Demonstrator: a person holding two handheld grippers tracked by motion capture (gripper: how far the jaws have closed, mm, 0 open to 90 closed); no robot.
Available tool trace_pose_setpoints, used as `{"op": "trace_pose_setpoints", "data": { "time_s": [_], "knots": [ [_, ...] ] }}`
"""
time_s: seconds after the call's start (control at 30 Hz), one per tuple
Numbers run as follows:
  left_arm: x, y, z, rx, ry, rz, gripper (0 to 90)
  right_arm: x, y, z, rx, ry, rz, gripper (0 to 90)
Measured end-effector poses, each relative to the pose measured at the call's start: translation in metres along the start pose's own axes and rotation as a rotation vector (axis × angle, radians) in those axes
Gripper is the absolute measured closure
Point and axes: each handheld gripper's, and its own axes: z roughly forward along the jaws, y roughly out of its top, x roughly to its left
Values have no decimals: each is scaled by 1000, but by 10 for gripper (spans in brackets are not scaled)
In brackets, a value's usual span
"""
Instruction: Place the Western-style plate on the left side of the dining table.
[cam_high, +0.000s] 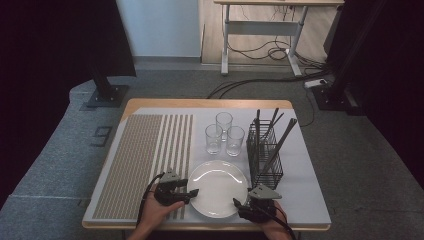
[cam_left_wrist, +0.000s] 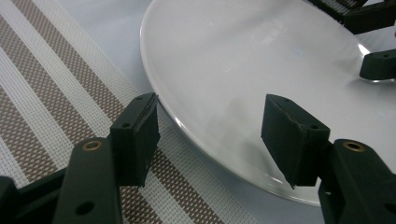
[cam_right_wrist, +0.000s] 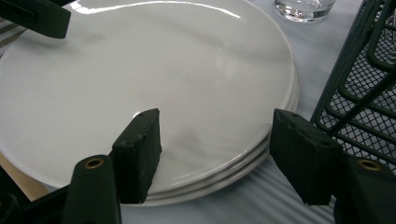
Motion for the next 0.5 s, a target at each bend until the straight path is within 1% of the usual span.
{"op": "trace_pose_setpoints", "data": {
  "time_s": [0.13,0.23,0.37,0.5],
  "knots": [
    [-2,1,-2,-22,4,8,372,0,0,0,0,-3,-2,348],
    [-2,1,-2,-23,6,7,373,0,0,0,-3,-3,-6,350],
    [0,1,-1,-28,1,-2,376,1,-1,0,-2,-16,-18,359],
    [2,0,1,-8,2,-17,377,1,-1,0,-3,-10,-21,374]
  ]
}}
